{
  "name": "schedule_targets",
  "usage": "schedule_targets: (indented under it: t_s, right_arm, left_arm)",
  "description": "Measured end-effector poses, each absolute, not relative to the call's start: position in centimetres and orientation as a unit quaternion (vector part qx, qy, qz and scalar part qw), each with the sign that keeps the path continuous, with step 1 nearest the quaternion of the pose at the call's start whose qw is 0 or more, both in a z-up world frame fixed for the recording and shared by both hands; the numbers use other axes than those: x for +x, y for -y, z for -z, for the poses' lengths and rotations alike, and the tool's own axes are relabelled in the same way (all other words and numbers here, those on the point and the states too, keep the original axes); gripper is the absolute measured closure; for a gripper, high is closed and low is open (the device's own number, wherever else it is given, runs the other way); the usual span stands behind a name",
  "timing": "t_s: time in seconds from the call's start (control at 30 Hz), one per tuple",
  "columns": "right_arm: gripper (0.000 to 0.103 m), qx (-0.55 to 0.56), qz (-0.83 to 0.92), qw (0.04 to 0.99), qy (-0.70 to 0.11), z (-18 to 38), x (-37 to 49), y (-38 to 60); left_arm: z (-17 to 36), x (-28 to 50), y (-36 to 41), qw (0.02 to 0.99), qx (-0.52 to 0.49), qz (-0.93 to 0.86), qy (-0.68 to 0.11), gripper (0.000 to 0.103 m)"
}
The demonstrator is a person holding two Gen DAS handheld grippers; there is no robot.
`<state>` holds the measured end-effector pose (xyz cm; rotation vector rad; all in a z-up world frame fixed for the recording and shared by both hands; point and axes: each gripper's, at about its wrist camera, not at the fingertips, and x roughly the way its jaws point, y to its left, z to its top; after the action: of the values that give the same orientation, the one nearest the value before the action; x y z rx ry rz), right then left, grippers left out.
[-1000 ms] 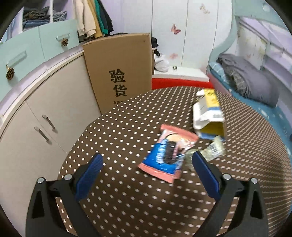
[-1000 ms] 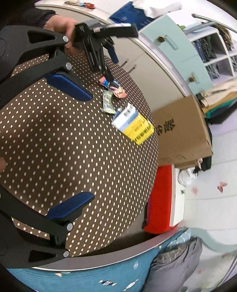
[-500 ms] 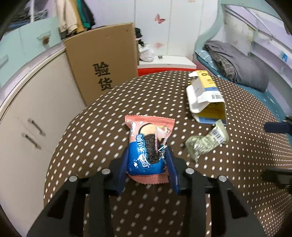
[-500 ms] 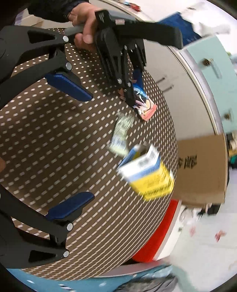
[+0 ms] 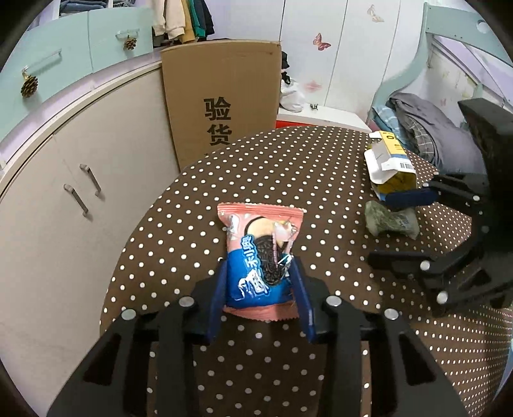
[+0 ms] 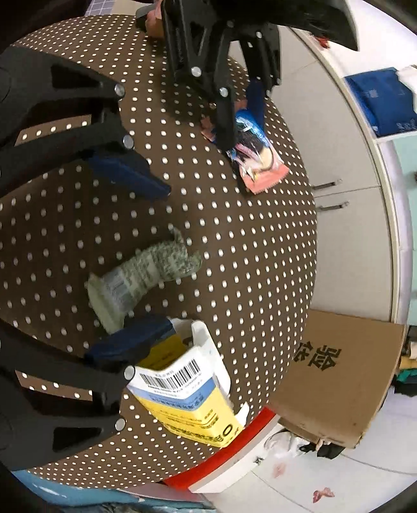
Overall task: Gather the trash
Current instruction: 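Grasp the green wrapper with the right tool while the left tool grasps the blue-pink snack bag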
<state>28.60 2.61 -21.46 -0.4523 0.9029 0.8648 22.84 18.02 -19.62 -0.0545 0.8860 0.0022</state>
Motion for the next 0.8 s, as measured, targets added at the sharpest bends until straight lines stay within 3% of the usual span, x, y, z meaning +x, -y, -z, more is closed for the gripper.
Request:
schedule_targets:
  t_s: [0.07, 0.13, 0.17, 0.23, 0.43, 0.47, 0.5, 0.8]
  right_arm:
    - [0.039, -0.211, -0.399, 0.787, -0.420, 21.4, 28.6, -2.5]
    - [0.073, -0.204, -0.394, 0.793, -0.418, 21.2, 28.3, -2.7]
    - [0.079, -0.200, -0.392, 0.794, -0.420, 21.0, 28.2, -2.4]
    - [0.081, -0.196, -0.387, 0.798, -0.419, 20.7, 27.4, -2.1]
    - [0.082, -0.137, -0.374, 0.814, -0.424, 20.3, 24.7, 0.7]
    - [0.082, -0.125, -0.372, 0.817, -0.423, 20.0, 24.1, 1.3]
    - [0.082, -0.111, -0.369, 0.821, -0.421, 19.7, 23.6, 2.1]
    - [0.082, -0.017, -0.332, 0.859, -0.390, 16.0, 20.5, 10.8]
  left_arm:
    - [19.7, 22.9, -18.0, 0.903, -0.024, -0.003, -0.429, 0.054]
    - [19.8, 23.2, -17.8, 0.902, -0.022, -0.003, -0.431, 0.051]
    - [19.8, 23.2, -17.6, 0.902, -0.021, -0.002, -0.431, 0.053]
    - [19.7, 23.3, -17.3, 0.902, -0.017, -0.002, -0.431, 0.064]
    - [19.4, 22.6, -16.4, 0.900, -0.036, 0.019, -0.434, 0.069]
    - [19.4, 22.4, -16.3, 0.899, -0.042, 0.021, -0.435, 0.073]
    - [19.3, 22.0, -16.0, 0.899, -0.048, 0.022, -0.434, 0.083]
    - [19.2, 20.9, -11.1, 0.893, -0.056, 0.068, -0.440, 0.082]
